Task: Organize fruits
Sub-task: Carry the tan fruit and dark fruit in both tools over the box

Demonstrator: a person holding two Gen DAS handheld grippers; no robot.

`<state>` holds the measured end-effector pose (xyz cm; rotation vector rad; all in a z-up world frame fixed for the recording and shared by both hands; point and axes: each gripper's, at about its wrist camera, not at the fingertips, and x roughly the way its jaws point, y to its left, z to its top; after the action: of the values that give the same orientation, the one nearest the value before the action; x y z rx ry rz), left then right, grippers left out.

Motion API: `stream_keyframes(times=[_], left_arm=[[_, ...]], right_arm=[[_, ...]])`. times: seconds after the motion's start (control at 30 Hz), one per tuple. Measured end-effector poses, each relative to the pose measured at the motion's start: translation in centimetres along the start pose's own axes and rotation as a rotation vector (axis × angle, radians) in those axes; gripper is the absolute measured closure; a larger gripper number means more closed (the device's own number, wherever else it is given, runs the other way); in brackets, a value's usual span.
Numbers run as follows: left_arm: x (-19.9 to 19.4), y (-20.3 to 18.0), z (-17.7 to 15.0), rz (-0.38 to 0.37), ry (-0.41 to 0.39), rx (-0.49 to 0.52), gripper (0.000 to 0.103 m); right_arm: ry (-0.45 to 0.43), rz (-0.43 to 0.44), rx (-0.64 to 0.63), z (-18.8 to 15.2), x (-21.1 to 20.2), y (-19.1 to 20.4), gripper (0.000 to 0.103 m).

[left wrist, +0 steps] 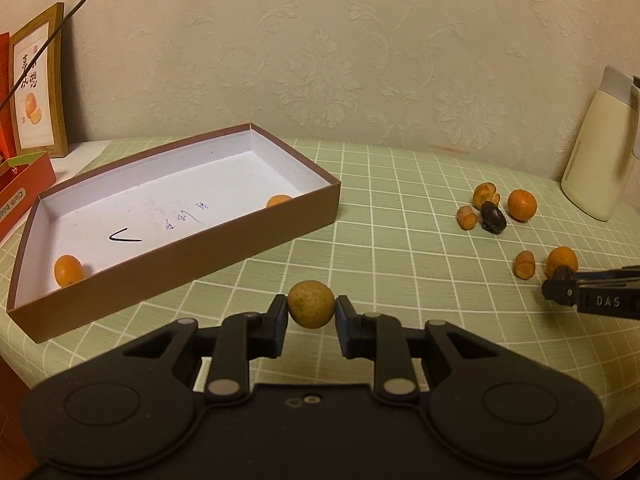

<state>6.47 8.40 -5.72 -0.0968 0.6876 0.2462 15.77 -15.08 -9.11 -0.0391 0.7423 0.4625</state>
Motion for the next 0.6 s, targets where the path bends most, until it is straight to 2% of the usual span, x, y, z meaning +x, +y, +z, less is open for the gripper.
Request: stream_keyframes(times=[0.3,0.6], left_arm=[[-0.8,1.0,0.0,0.01,-0.022,-0.02,0.087],[-2.2,3.4,-0.1,0.063,-0.064,-0.042,0.087]], right_arm=[[-0.045,0.047,-0.024,1.4,-1.2,2.2,0.064],[-0.107,0.126,-0.071,3.1,-1.9,6.0,0.064]])
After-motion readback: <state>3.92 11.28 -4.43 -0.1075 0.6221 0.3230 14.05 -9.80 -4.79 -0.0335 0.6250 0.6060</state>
